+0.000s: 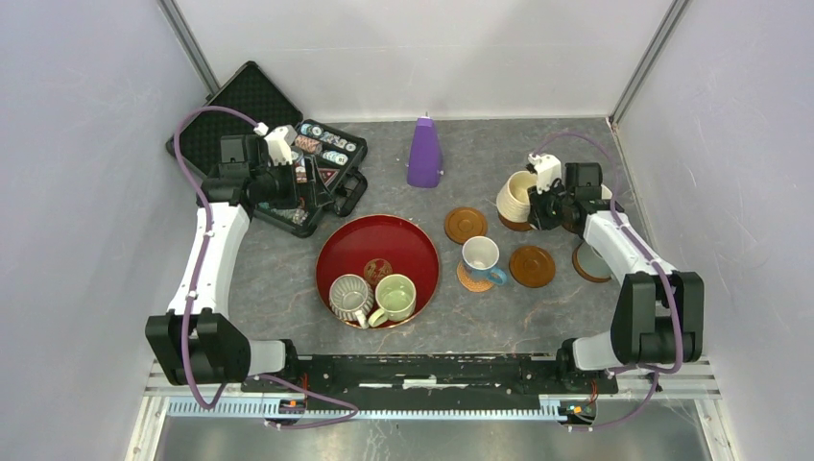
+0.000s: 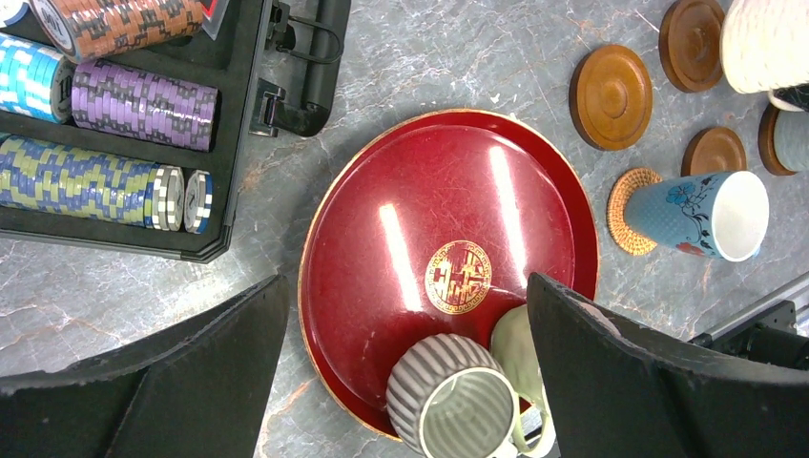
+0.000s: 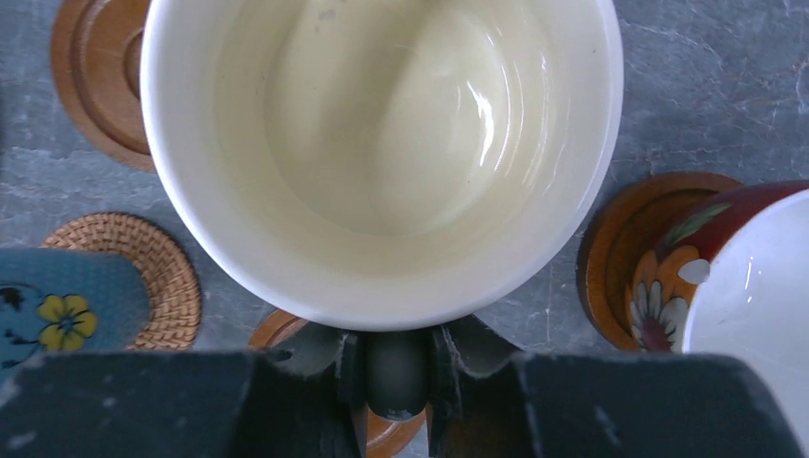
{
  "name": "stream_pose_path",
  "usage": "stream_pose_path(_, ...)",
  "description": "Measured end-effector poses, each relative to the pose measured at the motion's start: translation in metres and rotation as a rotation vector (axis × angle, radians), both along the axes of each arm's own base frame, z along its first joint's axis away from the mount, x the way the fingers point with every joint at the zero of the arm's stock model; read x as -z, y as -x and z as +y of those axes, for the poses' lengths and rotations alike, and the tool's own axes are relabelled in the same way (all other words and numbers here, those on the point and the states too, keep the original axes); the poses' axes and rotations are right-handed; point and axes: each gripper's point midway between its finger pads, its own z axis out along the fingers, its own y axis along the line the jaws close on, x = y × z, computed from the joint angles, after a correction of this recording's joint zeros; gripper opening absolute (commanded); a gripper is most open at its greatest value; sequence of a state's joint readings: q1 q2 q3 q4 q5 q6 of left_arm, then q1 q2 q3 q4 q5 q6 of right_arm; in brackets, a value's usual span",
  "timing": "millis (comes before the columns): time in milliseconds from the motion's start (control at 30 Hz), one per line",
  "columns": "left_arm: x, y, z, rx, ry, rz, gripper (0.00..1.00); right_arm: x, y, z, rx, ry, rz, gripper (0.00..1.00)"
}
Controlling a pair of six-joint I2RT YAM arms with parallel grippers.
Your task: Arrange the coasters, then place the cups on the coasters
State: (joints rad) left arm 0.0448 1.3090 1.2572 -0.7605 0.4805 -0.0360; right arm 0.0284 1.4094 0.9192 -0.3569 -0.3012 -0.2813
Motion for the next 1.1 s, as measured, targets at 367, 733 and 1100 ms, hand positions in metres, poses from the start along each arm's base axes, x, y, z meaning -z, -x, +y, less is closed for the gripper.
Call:
stream_pose_path(367, 0.005, -0.006, 0.002, -0.008, -0.009, 0.018, 1.00, 0.032, -0.010, -0.011, 0.006, 0.030, 0.050, 0.00)
stream_pose_path(733, 0.003, -0.010, 0.006, -0.022, -0.024, 0.012, 1.00, 0.039, -0.020, -0.020, 0.028, 0.075, 0.033, 0.00)
stream_pose_path(1100, 0.003, -0.010, 0.006, -0.023, -0.026, 0.012, 1.00, 0.052, -0.020, -0.023, 0.036, 0.092, 0.041, 0.00)
